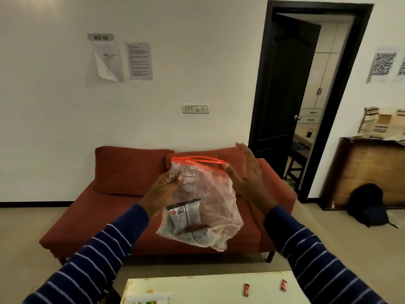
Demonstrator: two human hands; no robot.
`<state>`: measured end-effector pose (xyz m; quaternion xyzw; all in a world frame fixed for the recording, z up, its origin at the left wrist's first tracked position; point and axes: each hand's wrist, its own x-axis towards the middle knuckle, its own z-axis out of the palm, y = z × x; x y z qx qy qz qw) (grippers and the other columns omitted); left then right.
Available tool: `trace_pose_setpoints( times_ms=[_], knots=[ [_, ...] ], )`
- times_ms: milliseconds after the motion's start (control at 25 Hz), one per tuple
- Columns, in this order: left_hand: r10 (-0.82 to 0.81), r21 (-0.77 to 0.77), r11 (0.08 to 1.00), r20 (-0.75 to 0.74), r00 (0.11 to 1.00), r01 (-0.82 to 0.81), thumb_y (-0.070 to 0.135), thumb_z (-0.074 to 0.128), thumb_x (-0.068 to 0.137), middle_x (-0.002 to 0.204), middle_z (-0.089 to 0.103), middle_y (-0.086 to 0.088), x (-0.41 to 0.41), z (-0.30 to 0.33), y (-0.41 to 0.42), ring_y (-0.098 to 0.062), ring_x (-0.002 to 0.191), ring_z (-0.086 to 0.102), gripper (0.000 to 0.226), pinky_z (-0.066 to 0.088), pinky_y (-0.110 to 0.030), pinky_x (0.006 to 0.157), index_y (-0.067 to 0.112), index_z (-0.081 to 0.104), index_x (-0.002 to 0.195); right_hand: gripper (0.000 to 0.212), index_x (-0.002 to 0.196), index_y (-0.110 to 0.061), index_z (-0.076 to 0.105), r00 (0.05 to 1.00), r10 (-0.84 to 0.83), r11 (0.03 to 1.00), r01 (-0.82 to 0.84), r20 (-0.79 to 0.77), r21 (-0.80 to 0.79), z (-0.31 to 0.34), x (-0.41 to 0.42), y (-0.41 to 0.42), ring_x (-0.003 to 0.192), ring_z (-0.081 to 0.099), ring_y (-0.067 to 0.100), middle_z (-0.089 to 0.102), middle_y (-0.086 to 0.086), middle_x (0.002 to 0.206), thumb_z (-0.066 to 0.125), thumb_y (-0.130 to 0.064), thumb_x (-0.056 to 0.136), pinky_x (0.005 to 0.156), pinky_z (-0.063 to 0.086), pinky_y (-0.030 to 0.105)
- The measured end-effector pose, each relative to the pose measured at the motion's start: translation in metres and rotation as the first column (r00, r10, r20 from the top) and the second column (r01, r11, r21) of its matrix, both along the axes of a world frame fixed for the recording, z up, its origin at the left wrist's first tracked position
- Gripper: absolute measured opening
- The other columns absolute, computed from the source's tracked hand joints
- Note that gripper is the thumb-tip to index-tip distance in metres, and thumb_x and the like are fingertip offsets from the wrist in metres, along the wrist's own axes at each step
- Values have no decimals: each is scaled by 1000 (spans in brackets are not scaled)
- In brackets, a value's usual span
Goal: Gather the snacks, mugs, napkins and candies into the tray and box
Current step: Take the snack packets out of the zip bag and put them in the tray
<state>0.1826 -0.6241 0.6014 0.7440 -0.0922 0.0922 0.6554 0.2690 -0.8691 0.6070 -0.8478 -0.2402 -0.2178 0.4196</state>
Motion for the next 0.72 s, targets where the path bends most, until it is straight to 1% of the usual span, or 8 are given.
trace_pose_setpoints(
  times_ms=[80, 120, 200, 240, 400, 520, 640, 720],
  knots=[
    [-12, 19, 1000, 22, 1000, 12, 14, 39, 105, 93, 75, 8, 0, 0, -5, -8, 87, 71, 36, 61, -30, 81, 26, 70, 93, 36, 123, -31, 58, 990, 143, 987, -143, -13, -71, 26, 9, 7, 111, 54, 10, 64, -2, 120, 38, -52, 102, 105, 43, 45],
    [-10, 29, 1000, 35, 999, 9, 11, 39, 105, 89, 75, 7, -1, 1, -7, -7, 84, 72, 40, 61, -28, 79, 28, 71, 89, 33, 100, -32, 66, 962, 265, 959, -270, -72, -84, 39, 12, 12, 85, 59, 9, 69, -2, 91, 36, -47, 104, 85, 54, 46],
    [7, 63, 998, 69, 998, -12, 8, 40, 105, 80, 74, 8, -1, 3, -7, -4, 76, 70, 37, 58, -21, 72, 22, 69, 87, 44, 75, -39, 69, 879, 426, 872, -461, -214, -161, 54, 13, 21, 52, 49, -2, 60, -14, 57, 37, -40, 106, 52, 49, 23],
    [14, 65, 998, 84, 996, -20, 7, 42, 104, 79, 73, 6, 0, 4, -5, -5, 74, 70, 31, 57, -22, 70, 17, 67, 89, 46, 70, -41, 68, 839, 462, 828, -524, -288, -200, 59, 13, 24, 45, 46, -2, 56, -18, 51, 39, -43, 105, 46, 41, 15],
    [70, -21, 997, 116, 991, -68, 9, 50, 101, 88, 68, -20, 4, 4, 3, -26, 77, 68, 21, 61, -33, 68, -6, 64, 104, 47, 72, -15, 68, 769, 510, 729, -624, -385, -282, 72, 12, 41, 45, 41, 10, 56, -13, 55, 49, -49, 99, 48, 37, 25],
    [112, -104, 990, 136, 984, -98, 24, 60, 94, 85, 71, -18, 2, 2, 9, -27, 75, 68, 26, 61, -31, 64, 0, 69, 96, 33, 76, -30, 74, 693, 563, 673, -700, -450, -237, 79, 6, 54, 46, 47, 1, 64, -30, 65, 54, -45, 98, 51, 44, 21],
    [233, -89, 972, 207, 950, -219, 31, 68, 89, 71, 62, -16, 3, 0, 17, -28, 63, 56, 38, 52, -34, 54, -3, 60, 77, 41, 91, -38, 73, 699, 524, 724, -667, -487, -178, 80, -1, 69, 74, 68, 5, 73, -18, 86, 43, -66, 94, 78, 56, 30],
    [310, -85, 951, 265, 913, -298, 29, 69, 90, 66, 56, -11, 5, -1, 20, -25, 59, 49, 32, 47, -38, 52, 8, 59, 69, 51, 96, -30, 69, 739, 523, 751, -635, -424, -180, 79, -3, 80, 76, 62, 8, 68, -11, 85, 40, -73, 90, 77, 54, 30]
  ],
)
